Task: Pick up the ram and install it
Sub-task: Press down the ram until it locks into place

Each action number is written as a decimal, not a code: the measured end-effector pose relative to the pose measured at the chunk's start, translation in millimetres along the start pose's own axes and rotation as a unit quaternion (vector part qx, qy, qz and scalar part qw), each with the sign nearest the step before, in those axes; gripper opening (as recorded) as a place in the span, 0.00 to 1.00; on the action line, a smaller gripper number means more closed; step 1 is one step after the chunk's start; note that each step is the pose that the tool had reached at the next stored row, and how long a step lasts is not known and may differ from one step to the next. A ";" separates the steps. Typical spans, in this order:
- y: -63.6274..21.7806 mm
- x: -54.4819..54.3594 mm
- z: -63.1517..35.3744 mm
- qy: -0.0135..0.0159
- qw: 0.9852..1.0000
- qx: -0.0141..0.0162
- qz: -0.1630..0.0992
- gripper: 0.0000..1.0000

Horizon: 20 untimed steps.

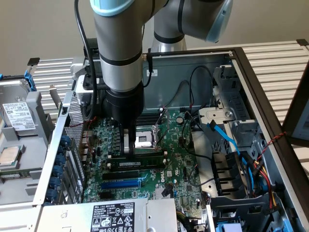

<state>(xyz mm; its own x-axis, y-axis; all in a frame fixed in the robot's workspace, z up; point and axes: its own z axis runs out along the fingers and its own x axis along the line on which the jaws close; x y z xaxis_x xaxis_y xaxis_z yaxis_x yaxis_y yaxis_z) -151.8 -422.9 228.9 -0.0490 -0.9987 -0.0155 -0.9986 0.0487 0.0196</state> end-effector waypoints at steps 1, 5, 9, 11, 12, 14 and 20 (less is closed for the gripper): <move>0.0 0.1 0.7 0.000 1.000 0.000 0.000 0.10; 0.0 0.1 3.4 0.000 1.000 0.000 0.000 0.10; -1.2 1.2 -5.0 -0.002 1.000 -0.002 0.000 0.10; -2.6 1.4 -10.3 -0.002 1.000 -0.005 0.000 0.10; -3.5 1.4 -12.0 -0.003 1.000 -0.007 0.000 0.10; -6.6 1.2 -13.0 -0.004 1.000 -0.007 0.000 0.10; -19.1 0.6 -14.9 -0.003 1.000 -0.014 0.000 0.10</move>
<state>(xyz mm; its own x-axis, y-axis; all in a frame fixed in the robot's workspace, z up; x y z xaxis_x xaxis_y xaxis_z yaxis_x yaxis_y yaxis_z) -132.5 -424.7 243.5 -0.0496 -0.9985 -0.0225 -0.9977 0.0484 0.0482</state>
